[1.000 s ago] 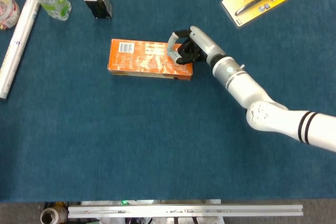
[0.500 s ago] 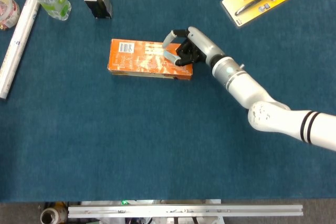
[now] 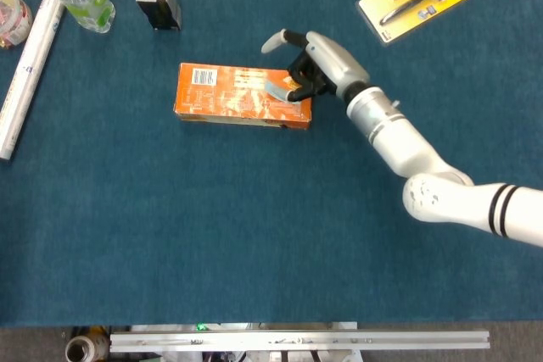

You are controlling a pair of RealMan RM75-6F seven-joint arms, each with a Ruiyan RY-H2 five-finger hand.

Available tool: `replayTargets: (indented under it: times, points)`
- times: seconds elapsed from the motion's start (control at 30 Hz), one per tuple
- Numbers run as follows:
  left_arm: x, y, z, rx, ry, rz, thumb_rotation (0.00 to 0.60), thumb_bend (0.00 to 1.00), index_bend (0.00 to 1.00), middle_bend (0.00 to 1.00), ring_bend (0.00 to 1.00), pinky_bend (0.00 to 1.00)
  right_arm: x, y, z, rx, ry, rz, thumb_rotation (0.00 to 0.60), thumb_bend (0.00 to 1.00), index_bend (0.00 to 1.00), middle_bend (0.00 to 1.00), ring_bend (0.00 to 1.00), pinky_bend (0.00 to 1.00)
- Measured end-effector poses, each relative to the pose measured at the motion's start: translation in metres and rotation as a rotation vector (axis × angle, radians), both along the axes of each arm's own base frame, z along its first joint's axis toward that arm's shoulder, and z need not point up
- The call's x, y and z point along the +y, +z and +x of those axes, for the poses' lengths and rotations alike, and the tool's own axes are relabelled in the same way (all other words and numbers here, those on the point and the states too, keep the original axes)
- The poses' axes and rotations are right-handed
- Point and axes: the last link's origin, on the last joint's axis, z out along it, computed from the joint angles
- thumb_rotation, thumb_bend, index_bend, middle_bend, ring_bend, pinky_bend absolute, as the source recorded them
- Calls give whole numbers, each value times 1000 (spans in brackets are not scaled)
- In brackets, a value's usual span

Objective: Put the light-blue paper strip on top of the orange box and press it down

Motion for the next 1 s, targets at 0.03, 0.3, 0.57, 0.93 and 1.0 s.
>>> replayTargets:
  times: [0.03,0.3,0.57,0.93,1.0]
  points:
    - [1,0,1,0,-5,-3,600,380,295,339,321,286,1,3,-1,7,12,-20,600,221,318,878,994,1000]
    - [9,-1,9,-4,-61,-33,600,381,290,432,442,408,12,45,-22,60,77,-189,600,263,317,645,718,985]
    - [26,-11,28,-15,-160,-153,600,380,249,485,524,530,28,103,-66,254,180,-421,600,372,324,595,625,908]
    - [59,-40,67,-75,-316,-365,600,380,148,614,694,795,70,162,-135,566,235,-528,600,379,336,509,599,883]
    - [67,-49,77,-78,-354,-407,600,381,131,640,736,822,73,167,-140,588,226,-529,600,380,336,509,593,866]
